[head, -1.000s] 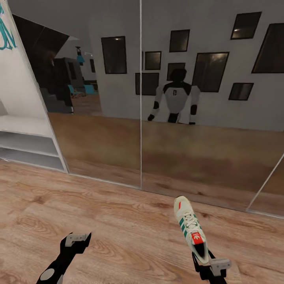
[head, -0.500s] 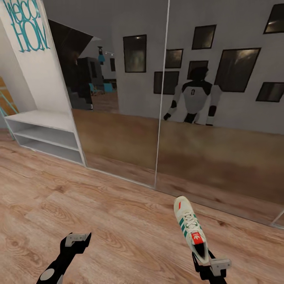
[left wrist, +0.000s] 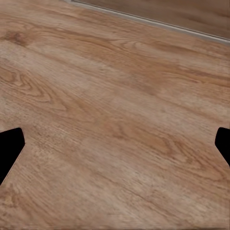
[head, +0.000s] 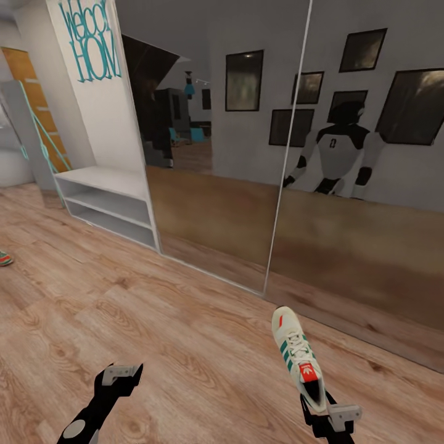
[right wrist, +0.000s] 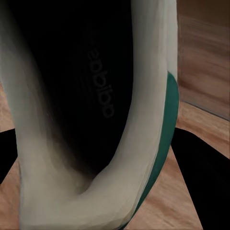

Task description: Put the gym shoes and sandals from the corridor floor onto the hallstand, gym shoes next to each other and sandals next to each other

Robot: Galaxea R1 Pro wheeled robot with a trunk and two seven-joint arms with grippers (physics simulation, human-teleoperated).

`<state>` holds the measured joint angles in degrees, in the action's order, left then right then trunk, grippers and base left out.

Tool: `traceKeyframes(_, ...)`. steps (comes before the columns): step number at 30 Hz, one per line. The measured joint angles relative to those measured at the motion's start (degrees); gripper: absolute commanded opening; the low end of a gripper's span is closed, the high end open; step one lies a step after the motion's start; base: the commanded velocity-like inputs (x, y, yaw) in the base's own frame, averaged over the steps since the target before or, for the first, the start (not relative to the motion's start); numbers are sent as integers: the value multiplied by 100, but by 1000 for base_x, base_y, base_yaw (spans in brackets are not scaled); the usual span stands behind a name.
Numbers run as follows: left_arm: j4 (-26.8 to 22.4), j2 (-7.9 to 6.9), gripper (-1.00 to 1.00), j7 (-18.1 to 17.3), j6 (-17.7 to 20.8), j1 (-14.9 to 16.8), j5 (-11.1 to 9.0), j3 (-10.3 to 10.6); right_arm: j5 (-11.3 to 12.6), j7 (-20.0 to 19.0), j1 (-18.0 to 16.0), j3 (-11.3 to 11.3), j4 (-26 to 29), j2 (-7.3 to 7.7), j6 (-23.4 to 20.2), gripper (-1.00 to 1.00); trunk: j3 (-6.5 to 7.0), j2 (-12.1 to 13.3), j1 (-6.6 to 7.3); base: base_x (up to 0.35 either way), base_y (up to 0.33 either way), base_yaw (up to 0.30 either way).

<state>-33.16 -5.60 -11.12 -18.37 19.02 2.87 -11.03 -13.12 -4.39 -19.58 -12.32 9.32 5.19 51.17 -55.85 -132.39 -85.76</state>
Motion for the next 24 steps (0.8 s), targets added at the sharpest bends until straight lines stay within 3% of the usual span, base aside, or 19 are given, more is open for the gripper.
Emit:
traceKeyframes(9, 4, 0, 100, 6, 0, 1, 0, -9, 1, 0, 2, -1, 0, 0, 0, -100, -29, 0, 1, 69, 24, 279)
traceKeyframes(24, 11, 1, 100, 6, 4, 1, 0, -11, -2, 0, 1, 0, -2, 0, -1, -100, -77, 0, 3, 260, 178, 279)
